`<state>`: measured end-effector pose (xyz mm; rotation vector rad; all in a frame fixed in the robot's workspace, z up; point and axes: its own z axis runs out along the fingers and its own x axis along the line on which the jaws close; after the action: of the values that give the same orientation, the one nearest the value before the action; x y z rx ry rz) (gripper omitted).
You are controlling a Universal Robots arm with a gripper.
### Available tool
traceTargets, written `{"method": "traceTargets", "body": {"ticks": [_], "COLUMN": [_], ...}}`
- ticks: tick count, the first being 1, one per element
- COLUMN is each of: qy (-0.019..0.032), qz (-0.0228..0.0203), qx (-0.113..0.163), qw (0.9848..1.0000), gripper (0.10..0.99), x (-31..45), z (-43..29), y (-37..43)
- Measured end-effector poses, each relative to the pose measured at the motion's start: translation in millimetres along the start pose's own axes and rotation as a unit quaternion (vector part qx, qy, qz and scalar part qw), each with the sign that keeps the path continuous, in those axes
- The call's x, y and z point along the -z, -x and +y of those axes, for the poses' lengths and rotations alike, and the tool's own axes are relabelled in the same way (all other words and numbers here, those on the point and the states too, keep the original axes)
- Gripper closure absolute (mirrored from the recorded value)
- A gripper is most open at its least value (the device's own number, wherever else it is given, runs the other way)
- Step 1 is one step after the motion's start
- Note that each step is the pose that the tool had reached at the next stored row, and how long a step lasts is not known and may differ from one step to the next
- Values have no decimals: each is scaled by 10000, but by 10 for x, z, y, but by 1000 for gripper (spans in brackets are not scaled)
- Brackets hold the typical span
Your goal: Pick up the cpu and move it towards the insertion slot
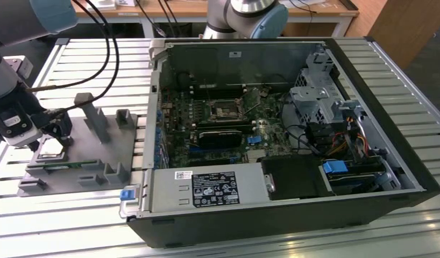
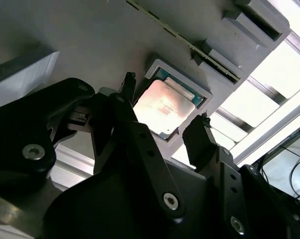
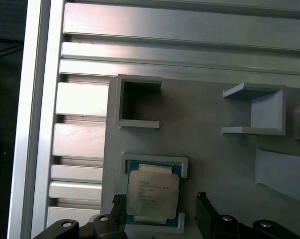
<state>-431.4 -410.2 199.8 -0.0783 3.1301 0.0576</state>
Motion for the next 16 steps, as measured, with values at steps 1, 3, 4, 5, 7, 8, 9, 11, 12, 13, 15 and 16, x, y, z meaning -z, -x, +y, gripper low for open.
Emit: {"method": "traceTargets", "body": {"ticks": [1, 3, 4, 5, 7, 8, 9, 11, 12, 13, 15, 16], "qy": [0, 0, 1, 0, 0, 0, 0, -1, 0, -1, -1, -1], "qz": [0, 1, 1, 2, 2, 2, 1, 1, 0, 0, -1, -3], "qx": [0, 0, 0, 0, -19, -29, -38, -53, -63, -75, -103, -123], "qw": [10000, 10000, 10000, 10000, 10000, 10000, 10000, 10000, 10000, 10000, 9999, 9999], "gripper": [427, 427, 427, 427, 427, 427, 427, 427, 427, 427, 416, 361], "x": [-5, -16, -24, -33, -48, -54, -58, -62, -66, -69, -73, -77], "z": [-2, -4, -4, -5, -6, -6, -5, -5, -5, -5, -4, -3], "y": [0, 0, 0, -1, -3, -5, -7, -9, -9, -9, -10, -11]}}
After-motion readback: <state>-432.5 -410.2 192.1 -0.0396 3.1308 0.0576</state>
